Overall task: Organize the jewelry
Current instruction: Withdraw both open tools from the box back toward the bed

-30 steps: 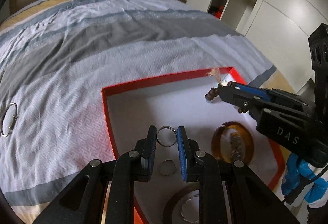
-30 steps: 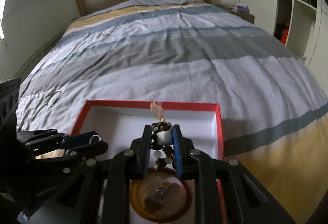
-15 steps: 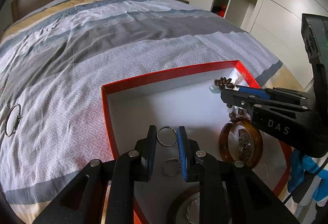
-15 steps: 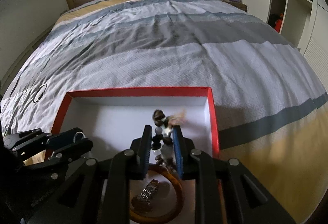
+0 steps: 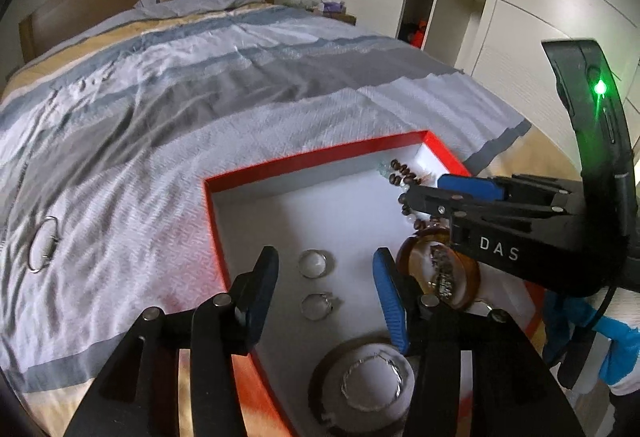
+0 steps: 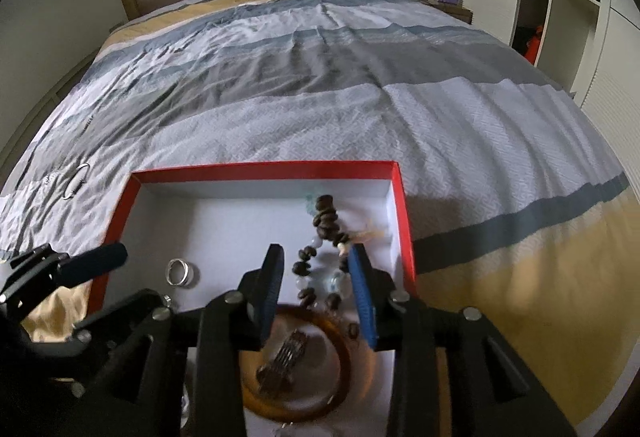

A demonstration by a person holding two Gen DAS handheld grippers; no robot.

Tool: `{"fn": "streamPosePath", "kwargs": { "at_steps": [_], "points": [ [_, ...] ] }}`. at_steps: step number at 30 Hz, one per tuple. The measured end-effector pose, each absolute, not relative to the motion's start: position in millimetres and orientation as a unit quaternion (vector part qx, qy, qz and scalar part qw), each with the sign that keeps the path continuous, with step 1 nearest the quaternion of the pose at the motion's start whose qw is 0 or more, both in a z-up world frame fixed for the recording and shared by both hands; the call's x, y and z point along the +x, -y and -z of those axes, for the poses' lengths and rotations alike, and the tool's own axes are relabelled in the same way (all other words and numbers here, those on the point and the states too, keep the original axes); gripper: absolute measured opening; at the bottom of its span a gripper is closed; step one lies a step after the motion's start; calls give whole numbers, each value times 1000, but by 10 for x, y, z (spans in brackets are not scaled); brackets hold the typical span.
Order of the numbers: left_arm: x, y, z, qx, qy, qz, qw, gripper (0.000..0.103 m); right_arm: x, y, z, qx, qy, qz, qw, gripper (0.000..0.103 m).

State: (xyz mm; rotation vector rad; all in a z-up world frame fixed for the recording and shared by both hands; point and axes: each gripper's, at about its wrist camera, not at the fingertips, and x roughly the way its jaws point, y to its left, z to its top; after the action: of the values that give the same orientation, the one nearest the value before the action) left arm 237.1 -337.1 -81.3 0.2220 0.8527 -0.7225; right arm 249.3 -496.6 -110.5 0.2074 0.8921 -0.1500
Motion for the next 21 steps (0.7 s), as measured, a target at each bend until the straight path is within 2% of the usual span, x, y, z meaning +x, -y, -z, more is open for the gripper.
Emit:
{"fn": "streamPosePath", "kwargs": {
  "at_steps": [6, 21],
  "points": [
    [2196, 3192, 551, 100, -391, 333, 852, 55, 2253, 4942, 857, 107, -415, 79, 900, 33],
    [1526, 2578, -95, 90, -363, 270, 887, 79, 1439, 4457, 308, 89, -400, 58, 910, 34]
  ]
}}
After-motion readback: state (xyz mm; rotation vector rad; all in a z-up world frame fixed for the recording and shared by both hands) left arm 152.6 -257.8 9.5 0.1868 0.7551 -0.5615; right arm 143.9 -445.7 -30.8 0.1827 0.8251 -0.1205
